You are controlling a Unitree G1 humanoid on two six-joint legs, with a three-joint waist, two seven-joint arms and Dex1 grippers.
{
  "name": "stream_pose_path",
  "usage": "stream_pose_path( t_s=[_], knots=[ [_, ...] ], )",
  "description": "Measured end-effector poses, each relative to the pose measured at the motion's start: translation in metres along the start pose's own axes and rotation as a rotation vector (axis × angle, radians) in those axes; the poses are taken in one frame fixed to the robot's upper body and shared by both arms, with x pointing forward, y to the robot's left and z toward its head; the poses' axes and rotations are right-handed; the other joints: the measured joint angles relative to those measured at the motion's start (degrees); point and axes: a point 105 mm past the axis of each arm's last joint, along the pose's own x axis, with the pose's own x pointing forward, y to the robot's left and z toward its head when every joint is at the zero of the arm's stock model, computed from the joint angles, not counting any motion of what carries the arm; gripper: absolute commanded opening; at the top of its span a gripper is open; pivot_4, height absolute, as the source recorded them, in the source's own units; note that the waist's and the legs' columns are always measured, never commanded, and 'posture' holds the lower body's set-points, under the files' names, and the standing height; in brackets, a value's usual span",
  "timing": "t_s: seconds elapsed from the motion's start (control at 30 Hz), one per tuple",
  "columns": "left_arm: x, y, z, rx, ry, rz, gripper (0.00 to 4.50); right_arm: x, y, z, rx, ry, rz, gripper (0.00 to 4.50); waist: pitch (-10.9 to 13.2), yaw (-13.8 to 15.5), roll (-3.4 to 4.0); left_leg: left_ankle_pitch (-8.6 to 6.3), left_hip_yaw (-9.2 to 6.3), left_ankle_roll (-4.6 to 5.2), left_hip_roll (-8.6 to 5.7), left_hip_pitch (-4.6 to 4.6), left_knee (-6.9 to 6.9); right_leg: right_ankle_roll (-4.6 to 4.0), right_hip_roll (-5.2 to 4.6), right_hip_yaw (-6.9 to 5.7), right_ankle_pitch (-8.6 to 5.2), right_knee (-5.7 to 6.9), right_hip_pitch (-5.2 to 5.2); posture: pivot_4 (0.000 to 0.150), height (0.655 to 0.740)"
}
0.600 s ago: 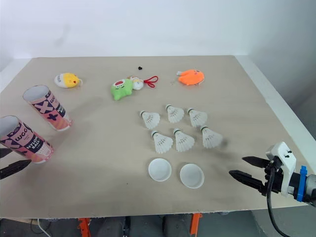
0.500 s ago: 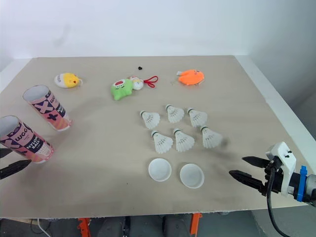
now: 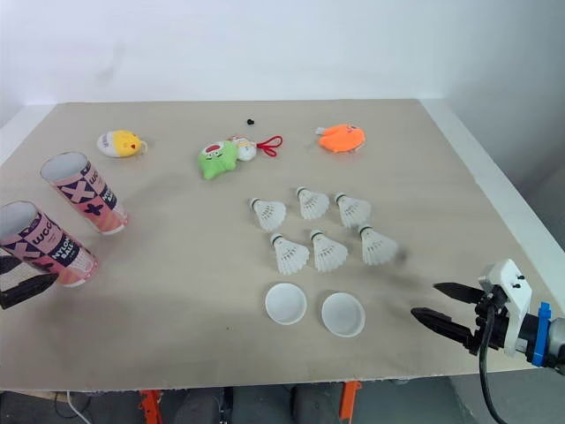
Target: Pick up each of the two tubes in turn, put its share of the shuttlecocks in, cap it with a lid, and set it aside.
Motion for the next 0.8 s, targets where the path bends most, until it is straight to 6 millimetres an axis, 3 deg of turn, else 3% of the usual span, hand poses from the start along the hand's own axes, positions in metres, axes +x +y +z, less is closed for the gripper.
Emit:
stream_pose_path(
  t_s=[0.3,0.33,0.43,0.5,0.6,0.7,0.8],
  knots=[
    [-0.008,-0.008,-0.012,-0.006,0.060,-0.005,4.50,0.000,0.006,0.004,0.008,-0.023,0.040,4.47,0.02,-0.10,0.01,0.00,0.08,0.00,0.05,0.01,-0.02,0.00,0.02,0.10,0.00,0.00,-0.04,0.150,0.7400],
    [-0.011,-0.010,-0.014,-0.018,0.064,-0.006,4.50,0.001,0.009,0.011,0.001,-0.046,0.059,4.47,0.03,-0.16,0.04,-0.01,0.15,0.01,0.08,0.03,-0.02,0.00,0.03,0.17,0.00,0.01,-0.05,0.150,0.7400],
    [-0.018,-0.020,-0.010,-0.015,0.027,-0.030,4.50,0.009,0.034,0.065,-0.121,-0.170,0.166,4.47,0.09,-0.38,0.09,-0.01,0.29,0.00,0.22,0.12,-0.01,0.04,0.16,0.32,0.10,0.01,-0.04,0.150,0.7400],
    [-0.023,-0.023,-0.010,-0.008,0.010,-0.023,4.50,0.013,0.048,0.088,-0.178,-0.216,0.212,4.47,0.09,-0.18,0.03,-0.01,0.33,0.00,0.34,0.16,0.00,0.06,0.27,0.35,0.11,-0.02,-0.04,0.150,0.7400],
    [-0.023,-0.023,-0.017,-0.031,-0.060,0.021,4.50,0.027,0.083,0.124,-0.282,-0.302,0.327,4.47,0.10,-0.14,0.05,-0.01,0.39,0.00,0.44,0.22,0.00,0.06,0.35,0.40,0.11,-0.01,-0.06,0.150,0.7400],
    [-0.018,-0.022,-0.018,-0.023,-0.138,0.074,4.50,0.039,0.109,0.144,-0.343,-0.341,0.421,4.47,0.08,0.31,-0.37,-0.01,0.35,-0.01,0.63,0.18,0.03,-0.25,0.54,0.34,0.26,-0.07,-0.05,0.150,0.7400],
    [-0.006,-0.025,-0.018,-0.020,-0.220,0.127,4.50,0.052,0.128,0.161,-0.379,-0.388,0.503,4.47,0.09,0.25,-0.33,-0.01,0.46,-0.01,0.62,0.14,0.06,-0.21,0.51,0.45,0.35,-0.09,-0.14,0.150,0.7400]
  ],
)
